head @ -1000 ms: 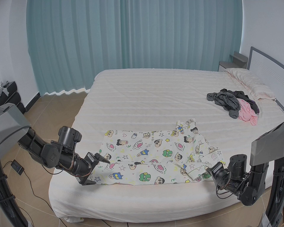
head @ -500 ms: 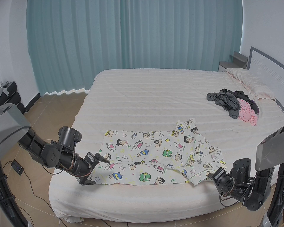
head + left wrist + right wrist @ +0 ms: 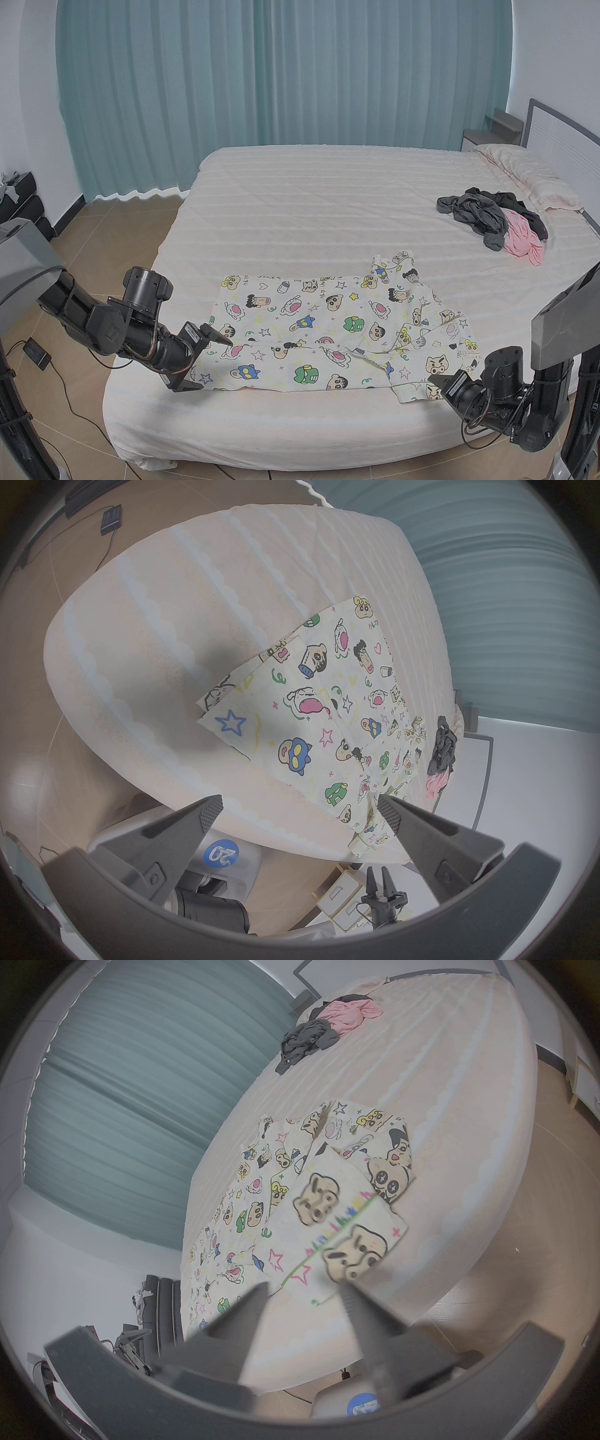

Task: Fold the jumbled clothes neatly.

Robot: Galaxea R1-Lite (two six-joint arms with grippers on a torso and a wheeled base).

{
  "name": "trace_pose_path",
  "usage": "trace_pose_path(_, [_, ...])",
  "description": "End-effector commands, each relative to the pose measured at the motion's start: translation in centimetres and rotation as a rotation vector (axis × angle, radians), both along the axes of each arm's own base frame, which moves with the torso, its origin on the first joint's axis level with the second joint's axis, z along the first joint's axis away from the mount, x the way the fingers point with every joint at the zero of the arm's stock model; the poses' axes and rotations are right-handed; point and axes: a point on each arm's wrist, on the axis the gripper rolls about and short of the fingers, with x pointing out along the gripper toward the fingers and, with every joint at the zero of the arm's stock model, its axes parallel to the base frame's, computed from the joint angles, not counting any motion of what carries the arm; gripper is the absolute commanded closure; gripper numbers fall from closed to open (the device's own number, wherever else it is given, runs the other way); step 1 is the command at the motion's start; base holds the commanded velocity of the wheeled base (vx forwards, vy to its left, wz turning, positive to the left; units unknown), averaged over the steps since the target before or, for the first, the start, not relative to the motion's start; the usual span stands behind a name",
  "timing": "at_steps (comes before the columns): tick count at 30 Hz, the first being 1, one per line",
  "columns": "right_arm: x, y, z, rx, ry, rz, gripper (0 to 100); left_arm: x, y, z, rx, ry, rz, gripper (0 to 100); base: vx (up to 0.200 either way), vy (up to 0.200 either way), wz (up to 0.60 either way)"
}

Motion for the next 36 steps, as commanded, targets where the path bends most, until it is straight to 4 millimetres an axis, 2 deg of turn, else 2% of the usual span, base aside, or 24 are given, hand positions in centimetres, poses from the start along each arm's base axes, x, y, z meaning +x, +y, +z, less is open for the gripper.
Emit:
trace_pose_path(1, [-0.1,-0.2,0.5,0.004,-0.018,-0.003,0,0.0,0.0,0.0,0.0,0.001,0.0,0,0.0,0.0,0.0])
trace_pose_path(3, [-0.1,-0.2,0.5,0.004,-0.018,-0.003,0,0.0,0.0,0.0,0.0,0.001,0.0,0,0.0,0.0,0.0])
trace_pose_path(4, [0.3,0.1,1.1,0.027,-0.055,0.011,0,0.0,0.0,0.0,0.0,0.001,0.0,0,0.0,0.0,0.0])
trace_pose_path(7, [1.5,1.1,1.3,0.021,-0.108,0.072,0,0.0,0.0,0.0,0.0,0.001,0.0,0,0.0,0.0,0.0])
trace_pose_path(13, [4.5,3.2,-0.1,-0.09,-0.19,0.213,0,0.0,0.0,0.0,-0.001,0.001,0.001,0,0.0,0.0,0.0])
trace_pose_path(16, [5.7,5.4,-1.2,-0.079,-0.166,0.295,0,0.0,0.0,0.0,-0.001,0.001,0.001,0,0.0,0.0,0.0])
trace_pose_path(17, [5.7,5.4,-1.2,-0.079,-0.166,0.295,0,0.0,0.0,0.0,-0.001,0.001,0.001,0,0.0,0.0,0.0])
trace_pose_path(18, [6.8,6.6,-1.4,-0.07,-0.157,0.326,0,-0.1,0.0,-0.1,0.0,0.003,0.001,0,0.0,0.0,0.0])
trace_pose_path(23, [8.6,8.8,-1.1,-0.06,-0.141,0.376,0,-0.1,0.0,-0.1,0.0,0.003,0.001,0,0.0,0.0,0.0])
trace_pose_path(36, [10.8,10.5,-2.6,-0.06,-0.1,0.408,0,-0.1,0.0,-0.1,0.0,0.003,0.001,0,0.0,0.0,0.0])
